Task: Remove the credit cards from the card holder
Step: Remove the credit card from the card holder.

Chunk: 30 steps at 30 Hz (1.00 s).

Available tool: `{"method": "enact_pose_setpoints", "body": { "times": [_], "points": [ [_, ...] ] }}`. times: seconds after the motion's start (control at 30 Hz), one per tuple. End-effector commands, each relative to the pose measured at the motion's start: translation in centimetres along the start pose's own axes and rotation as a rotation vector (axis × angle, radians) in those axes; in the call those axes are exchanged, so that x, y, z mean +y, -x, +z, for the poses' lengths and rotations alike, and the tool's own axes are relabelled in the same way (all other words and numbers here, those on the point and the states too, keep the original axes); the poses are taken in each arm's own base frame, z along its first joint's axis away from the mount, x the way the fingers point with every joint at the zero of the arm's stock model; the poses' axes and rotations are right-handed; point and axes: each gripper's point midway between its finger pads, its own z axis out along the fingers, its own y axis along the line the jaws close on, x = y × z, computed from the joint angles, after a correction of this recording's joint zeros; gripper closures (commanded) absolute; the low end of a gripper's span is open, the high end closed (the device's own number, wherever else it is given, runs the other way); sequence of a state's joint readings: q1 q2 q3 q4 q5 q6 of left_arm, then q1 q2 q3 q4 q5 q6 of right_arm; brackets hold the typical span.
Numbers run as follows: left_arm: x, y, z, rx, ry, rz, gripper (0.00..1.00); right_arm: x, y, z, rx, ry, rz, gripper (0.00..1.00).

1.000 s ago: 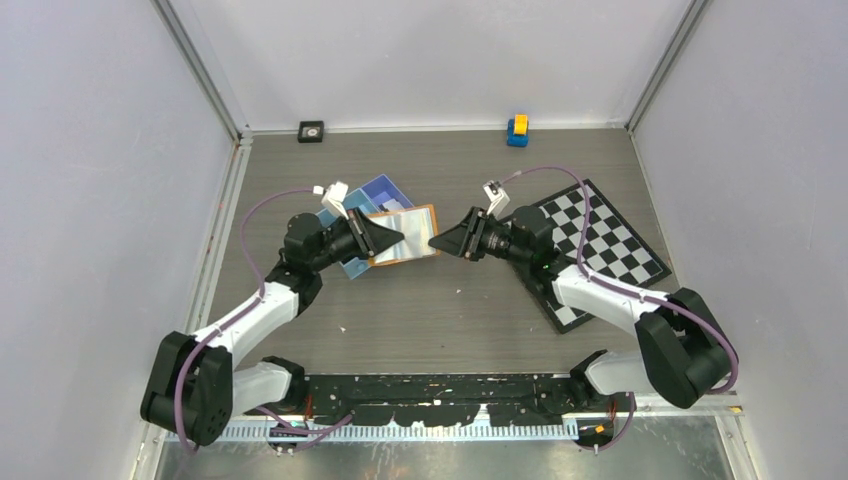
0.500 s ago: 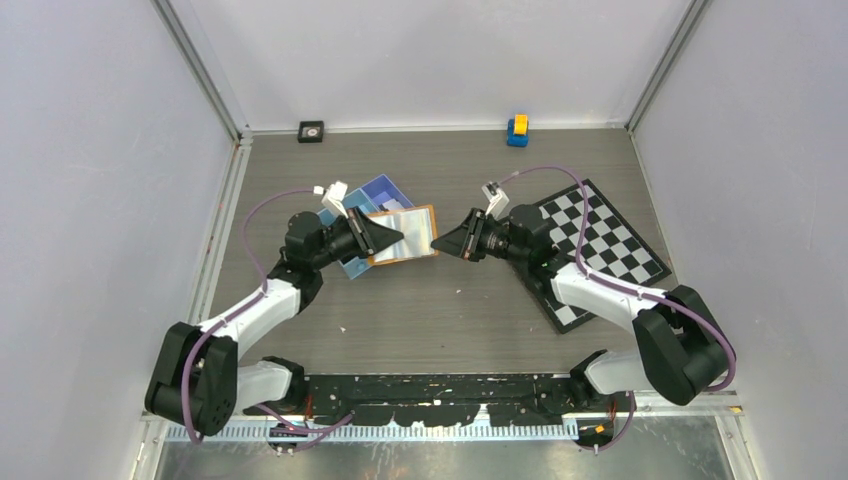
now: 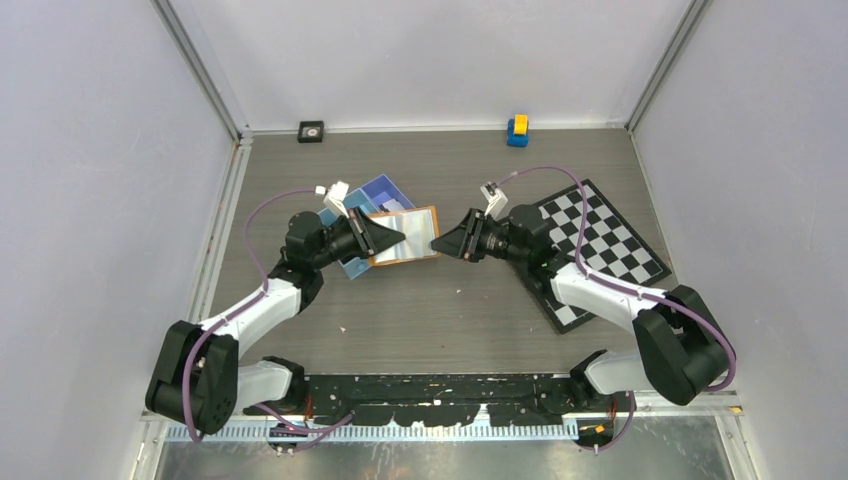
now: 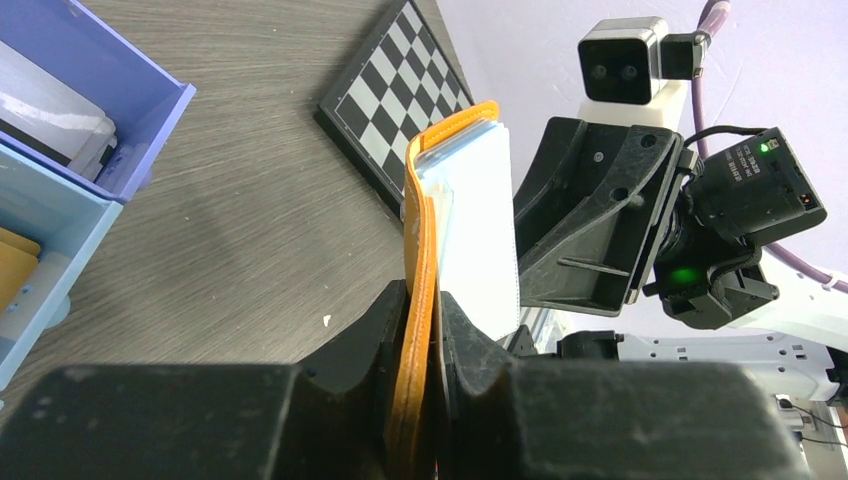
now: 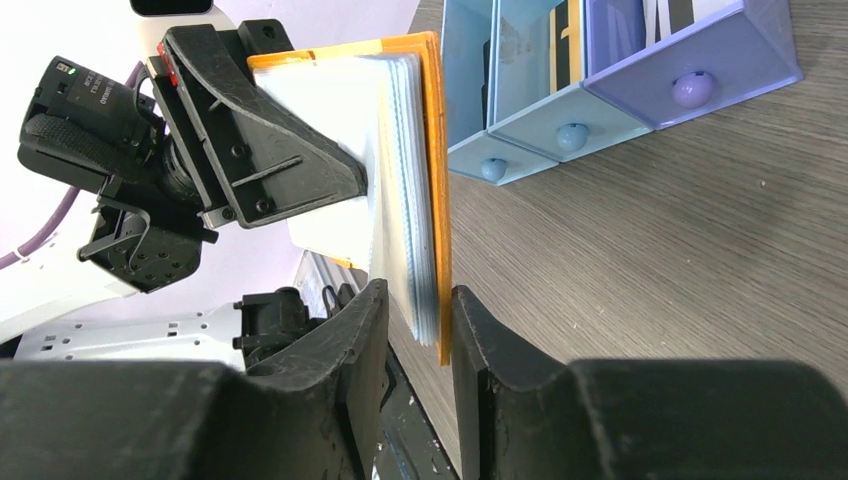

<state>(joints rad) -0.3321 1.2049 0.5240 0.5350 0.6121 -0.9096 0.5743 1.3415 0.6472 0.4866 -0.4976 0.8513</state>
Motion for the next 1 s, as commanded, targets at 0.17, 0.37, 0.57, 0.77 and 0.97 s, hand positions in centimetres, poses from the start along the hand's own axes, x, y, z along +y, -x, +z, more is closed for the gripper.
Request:
{"method": "enact_pose_setpoints", "body": {
  "times": [0.17, 0.37, 0.57, 0.77, 0.97],
  "points": [
    [-2.3, 0.8, 0.2, -0.009, -0.091, 0.054, 0.90, 3.9, 1.6, -0.3, -0.039, 0.118, -0.089, 0.63],
    [-3.1, 0.4, 0.5, 0.013, -0.123, 0.065, 0.88, 3.2, 0.7, 0.7, 0.003, 0.077, -0.095, 0.73],
    [-3.2, -0.3, 1.2, 0.050, -0.136, 0.057, 0.70, 3.1, 0.0, 1.3, 0.028, 0.040, -0.126, 0.88],
    [-3.2, -0.7, 1.5, 0.062, -0.133, 0.056, 0.39, 1.0, -0.4, 1.8, 0.036, -0.143, -0.189, 0.99],
    [-3.0, -1.2, 1.8, 0.076, -0.108, 0.068, 0.20, 1.2, -1.3, 2.6, 0.069, -0.160, -0.218, 0.99]
  ]
}}
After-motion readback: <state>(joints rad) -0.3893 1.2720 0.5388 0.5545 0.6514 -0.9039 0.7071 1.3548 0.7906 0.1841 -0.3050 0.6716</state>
